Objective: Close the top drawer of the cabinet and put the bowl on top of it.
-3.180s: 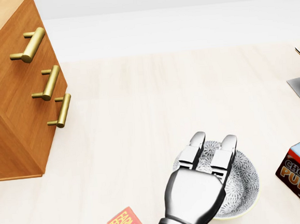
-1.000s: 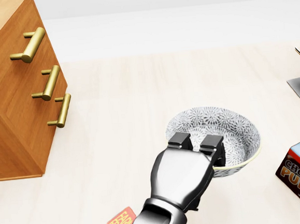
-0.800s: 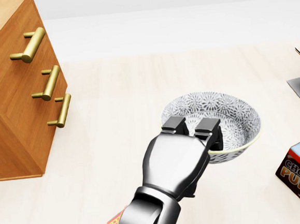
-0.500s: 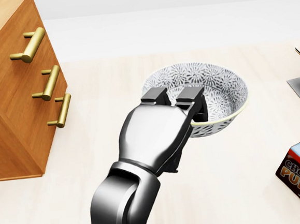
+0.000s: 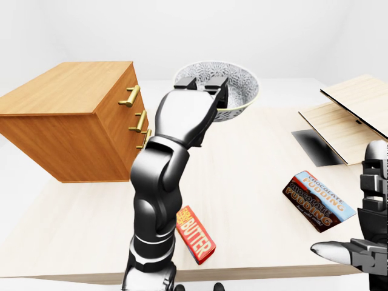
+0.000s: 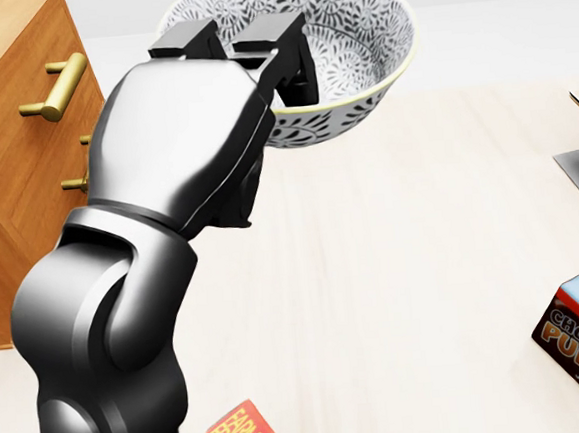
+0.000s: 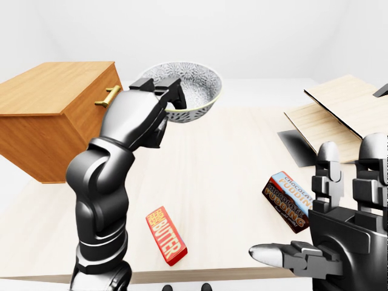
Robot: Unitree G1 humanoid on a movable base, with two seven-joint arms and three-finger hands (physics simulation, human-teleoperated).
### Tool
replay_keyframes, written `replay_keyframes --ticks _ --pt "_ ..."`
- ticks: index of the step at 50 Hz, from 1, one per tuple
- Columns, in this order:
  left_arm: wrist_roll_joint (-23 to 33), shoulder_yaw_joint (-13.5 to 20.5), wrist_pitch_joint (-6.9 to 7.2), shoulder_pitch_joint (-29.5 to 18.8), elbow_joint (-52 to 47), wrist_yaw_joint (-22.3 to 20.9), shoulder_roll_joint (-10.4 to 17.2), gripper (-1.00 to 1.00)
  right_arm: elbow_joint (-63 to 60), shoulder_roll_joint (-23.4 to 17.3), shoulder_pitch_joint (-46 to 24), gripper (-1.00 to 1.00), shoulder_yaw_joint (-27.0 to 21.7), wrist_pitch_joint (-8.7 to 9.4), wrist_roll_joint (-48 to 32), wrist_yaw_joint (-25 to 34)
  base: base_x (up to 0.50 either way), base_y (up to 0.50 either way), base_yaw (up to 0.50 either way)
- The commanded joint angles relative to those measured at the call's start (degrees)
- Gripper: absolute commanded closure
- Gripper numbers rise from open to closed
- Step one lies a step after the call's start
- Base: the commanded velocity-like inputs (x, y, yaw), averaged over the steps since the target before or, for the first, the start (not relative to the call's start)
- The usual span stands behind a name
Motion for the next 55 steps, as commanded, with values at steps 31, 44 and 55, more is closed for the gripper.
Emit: replay_keyframes --ticks 31,44,55 --pt "-18.0 12.4 -0.01 -21.9 10.6 2.0 23.4 1.00 -0.6 1.4 1.4 -1.00 1.4 0.00 -1.5 1.5 0.00 0.00 0.00" --pt "-22.3 15.7 -0.01 -22.2 12.3 4.8 28.9 1.00 -1.0 1.3 1.3 -1.00 0.7 0.00 -0.8 1.4 0.00 0.00 0.00" --pt "-29.1 18.2 -0.01 -18.8 11.8 8.1 34.1 1.00 -0.5 1.2 1.1 -1.00 1.2 0.00 -1.4 1.4 0.00 0.00 0.00"
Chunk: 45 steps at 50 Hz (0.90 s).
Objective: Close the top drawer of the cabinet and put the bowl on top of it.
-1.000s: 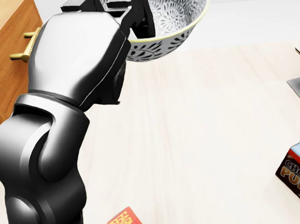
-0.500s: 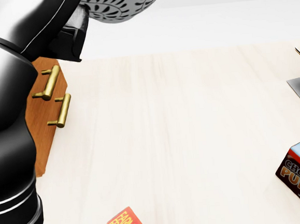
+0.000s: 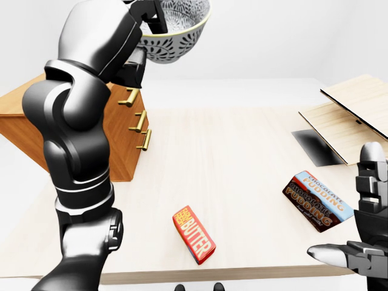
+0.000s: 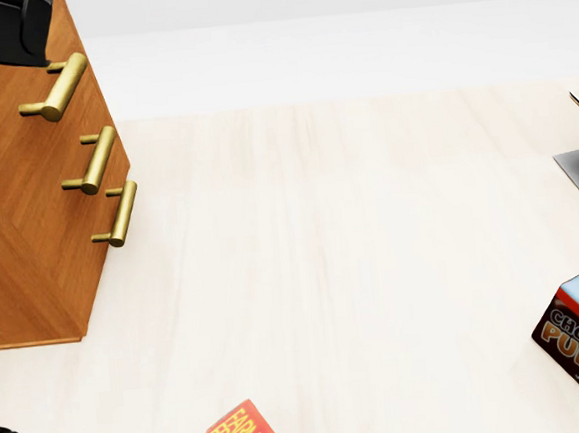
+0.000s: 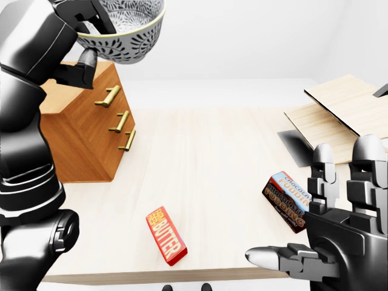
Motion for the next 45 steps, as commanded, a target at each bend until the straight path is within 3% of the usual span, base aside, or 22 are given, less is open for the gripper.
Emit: replay_keyframes --ticks 1,13,30,33,36,45 --pt "-5.2 3.3 0.00 2.2 0.2 4.2 5.4 1.00 0.2 -0.1 -0.1 -1.00 0.1 0.00 -0.1 0.0 0.00 0.00 0.00" --pt "-10.8 6.5 0.00 6.1 1.1 7.6 11.0 1.00 0.8 -0.3 -0.2 -1.00 1.2 0.00 -0.9 -0.3 0.00 0.00 0.00" --pt "-13.4 8.5 0.00 9.3 3.9 11.2 14.6 1.00 1.3 -0.3 0.3 -1.00 2.5 0.00 -1.9 -0.4 0.00 0.00 0.00" --pt "-14.0 9.3 0.00 9.8 5.5 12.4 15.4 1.00 1.2 -0.5 0.3 -1.00 2.2 0.00 -1.5 -0.5 0.00 0.00 0.00" --pt "-11.6 9.5 0.00 10.7 7.5 16.3 16.7 1.00 1.4 -0.3 0.3 -1.00 2.5 0.00 -1.8 -0.3 0.00 0.00 0.00" --pt "-15.5 9.9 0.00 9.6 16.6 20.7 17.0 1.00 1.5 -0.3 0.6 -1.00 2.9 0.00 -2.1 -0.2 0.00 0.00 0.00"
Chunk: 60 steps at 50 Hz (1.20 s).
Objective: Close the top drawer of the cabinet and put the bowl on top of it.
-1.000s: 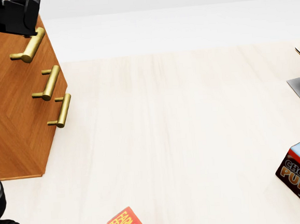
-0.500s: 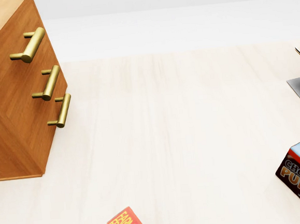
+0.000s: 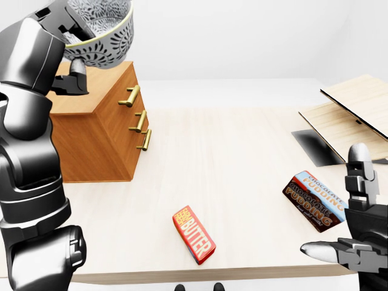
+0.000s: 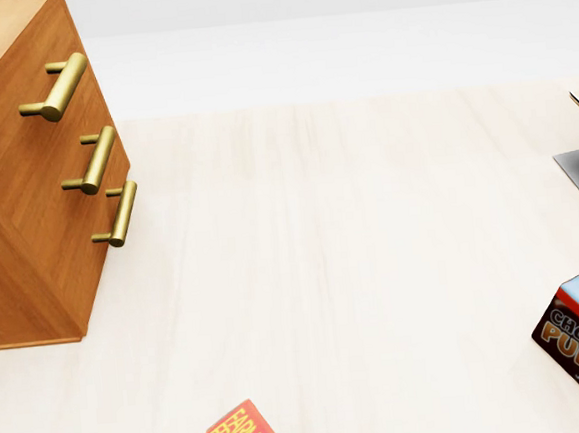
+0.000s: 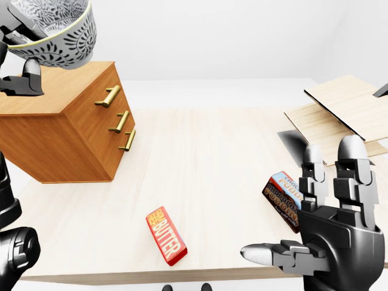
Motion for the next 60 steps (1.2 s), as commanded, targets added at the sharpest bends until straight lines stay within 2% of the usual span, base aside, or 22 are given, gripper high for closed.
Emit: replay_keyframes --ticks 1,15,23,33,44,51,60 --pt "-1.4 1.2 0.00 -0.6 9.0 6.9 2.0 1.00 0.2 -0.1 0.1 -1.00 0.3 0.00 -0.1 0.0 0.00 0.00 0.00" --pt "-3.8 0.7 0.00 -3.5 19.5 10.3 5.1 1.00 -0.5 0.4 0.8 -1.00 0.5 0.00 -0.3 0.4 0.00 0.00 0.00" --pt "-4.5 -0.9 0.00 -8.1 31.2 15.0 6.1 1.00 -1.3 0.6 1.0 -1.00 0.6 0.00 -0.4 0.5 0.00 0.00 0.00" --pt "-5.5 -1.9 0.00 -12.9 40.2 17.3 7.5 1.00 -1.2 1.0 1.3 -1.00 1.3 0.00 -1.1 0.9 0.00 0.00 0.00" --pt "-4.6 -4.5 0.00 -25.3 59.7 23.0 10.3 1.00 -1.0 0.7 1.2 -1.00 1.1 0.00 -0.8 1.0 0.00 0.00 0.00" --pt "-4.5 -5.5 0.00 -28.4 66.4 25.6 10.5 1.00 -0.3 0.6 1.0 -1.00 1.5 0.00 -1.2 1.0 0.00 0.00 0.00" --pt "-4.7 -6.2 0.00 -30.1 68.7 25.8 10.1 1.00 0.9 0.3 0.8 -1.00 2.6 0.00 -2.2 0.8 0.00 0.00 0.00"
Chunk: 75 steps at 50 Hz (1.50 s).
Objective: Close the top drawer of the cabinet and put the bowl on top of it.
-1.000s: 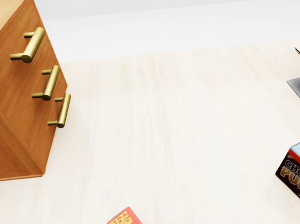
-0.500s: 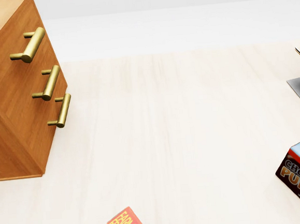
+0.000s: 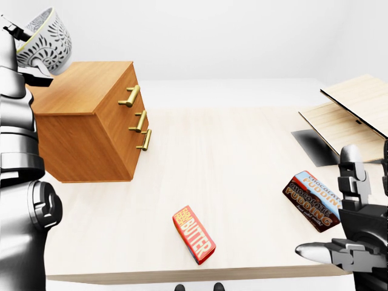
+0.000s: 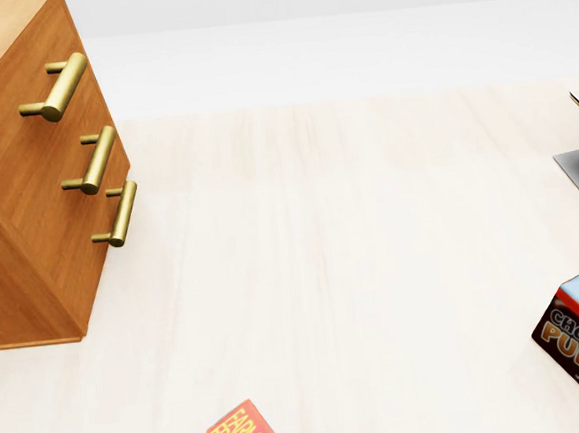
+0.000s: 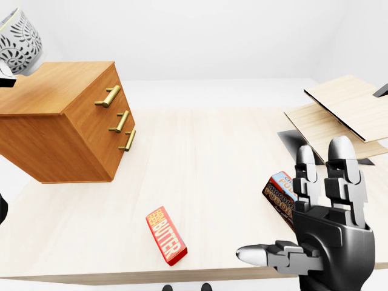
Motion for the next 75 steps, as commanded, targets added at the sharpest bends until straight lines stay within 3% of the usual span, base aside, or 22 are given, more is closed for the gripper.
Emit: replay_keyframes --ticks 1,42,68,69,70,75 --pt "2.5 -0.6 0.00 -4.4 6.0 2.3 0.2 1.00 1.2 -0.3 -0.1 -1.00 0.7 0.00 -0.5 0.0 0.00 0.00 0.00" --pt "4.1 -2.4 0.00 -2.8 13.5 7.4 -4.5 1.00 0.5 -0.1 0.2 -1.00 0.0 0.00 0.2 0.1 0.00 0.00 0.00" --pt "6.1 -3.3 0.00 -2.4 14.2 5.7 -5.2 1.00 0.3 -0.1 0.4 -1.00 -0.2 0.00 0.7 0.2 0.00 0.00 0.00" --pt "6.4 -3.4 0.00 -2.4 14.2 5.9 -5.2 -0.59 0.3 -0.1 0.4 -1.00 -0.2 0.00 0.7 0.3 0.00 0.00 0.00" --pt "6.5 -3.3 0.00 -2.6 14.2 6.0 -5.2 -1.00 0.3 0.0 0.4 -1.00 -0.2 0.00 0.7 0.3 0.00 0.00 0.00" --pt "6.9 -3.2 0.00 -2.6 14.3 6.1 -5.2 -1.00 0.5 0.0 0.3 -1.00 -0.1 0.00 0.5 0.3 0.00 0.00 0.00"
